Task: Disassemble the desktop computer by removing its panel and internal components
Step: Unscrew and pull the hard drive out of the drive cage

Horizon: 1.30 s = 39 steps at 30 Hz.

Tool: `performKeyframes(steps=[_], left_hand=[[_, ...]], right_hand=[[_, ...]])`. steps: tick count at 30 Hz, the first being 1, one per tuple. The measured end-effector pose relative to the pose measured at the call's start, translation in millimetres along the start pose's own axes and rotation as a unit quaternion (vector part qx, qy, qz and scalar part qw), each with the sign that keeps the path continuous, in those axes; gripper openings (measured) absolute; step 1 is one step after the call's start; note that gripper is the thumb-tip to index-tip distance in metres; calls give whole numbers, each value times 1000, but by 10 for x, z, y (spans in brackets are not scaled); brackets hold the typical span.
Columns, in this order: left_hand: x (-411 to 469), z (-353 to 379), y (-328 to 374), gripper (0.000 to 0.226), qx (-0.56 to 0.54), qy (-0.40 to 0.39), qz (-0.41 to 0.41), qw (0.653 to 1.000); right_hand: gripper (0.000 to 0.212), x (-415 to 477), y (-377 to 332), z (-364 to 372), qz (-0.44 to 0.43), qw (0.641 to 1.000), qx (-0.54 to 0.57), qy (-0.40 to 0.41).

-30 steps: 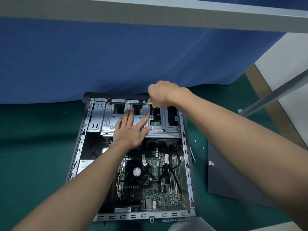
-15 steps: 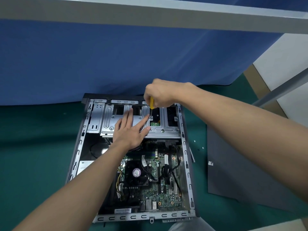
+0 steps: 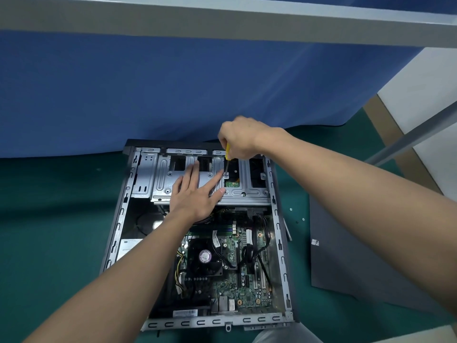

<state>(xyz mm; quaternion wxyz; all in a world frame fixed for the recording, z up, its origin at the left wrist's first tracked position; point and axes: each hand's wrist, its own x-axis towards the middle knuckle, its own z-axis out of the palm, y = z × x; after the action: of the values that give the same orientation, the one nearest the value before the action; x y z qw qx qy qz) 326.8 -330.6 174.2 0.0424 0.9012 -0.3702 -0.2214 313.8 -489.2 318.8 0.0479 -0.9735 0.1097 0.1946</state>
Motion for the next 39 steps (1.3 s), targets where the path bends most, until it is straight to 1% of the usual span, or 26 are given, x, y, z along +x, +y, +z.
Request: performKeyframes(steps=[2,3,5,6,7,10,13,15,16,18,19,20,22,25,26,28,30,31,32,35,37,39], left_hand=[[1,2,-1,54,2,-2,0,1000],[4,1,-1,55,3,-3,0,1000],[8,-3,4,55,5,-6,-1,1000],[6,-4,8,55,5,-7,-1,1000],[3,-8,9,55,5,-7,-2,1000],[-4,-10,9,54,4,-4,2,1000],[-4,-15,8,55,1,-3,0,1000],[-5,-20,10,55,3,-6,-1,1000],[-5,-20,13,55,4,-7,0,1000],[-5,-20,18,55,6,-8,-1,1000],[-7,-20,18,55,6,-7,-2,1000],[-8,-18,18,55,6,-7,-2,1000],[-5,-17,13,55,6,-5,-2,1000],[0,-14,8,55,2,-2,-1,1000],[-2,-10,6,55,0,-2,-1,1000],[-7,-2,5,55,0,-3,0,1000],[0,-2,8,55,0,-3,-1,1000],[3,-2,9,55,0,-3,-1,1000],[7,-2,10,55,-1,-3,-1,1000],[5,-2,3,55,-2,-3,0,1000],[1,1,4,55,-3,-1,0,1000],[-4,0,5,55,-2,-1,-2,1000]], right_hand=[[13,-24,9,21,-1,1000,16,-23],[7,-43,4,28,7,999,11,-30],[39,-49,5,53,45,998,-22,-32],[49,-37,12,53,65,997,-33,-27],[51,-30,3,48,70,997,-39,-22],[35,-24,-14,29,45,998,-39,-29],[14,-37,-12,18,25,1000,-16,7],[8,-45,-9,22,23,1000,11,9],[13,-45,-8,34,25,1000,13,5],[41,-50,-13,66,52,999,-9,4],[48,-47,-15,69,67,997,-25,14],[48,-48,-24,69,68,996,-41,27],[35,-44,-34,66,48,997,-54,33],[9,-54,-18,38,22,999,-21,10],[4,-58,-15,26,18,1000,-8,3],[15,-66,-16,32,21,1000,-10,-9],[41,-62,-16,56,46,998,-53,-2],[47,-62,-15,55,56,996,-72,9],[45,-59,-14,58,55,995,-80,16],[31,-63,-18,51,15,998,-63,17],[15,-66,-13,37,-1,999,-44,19],[5,-66,-16,26,1,999,-38,6]])
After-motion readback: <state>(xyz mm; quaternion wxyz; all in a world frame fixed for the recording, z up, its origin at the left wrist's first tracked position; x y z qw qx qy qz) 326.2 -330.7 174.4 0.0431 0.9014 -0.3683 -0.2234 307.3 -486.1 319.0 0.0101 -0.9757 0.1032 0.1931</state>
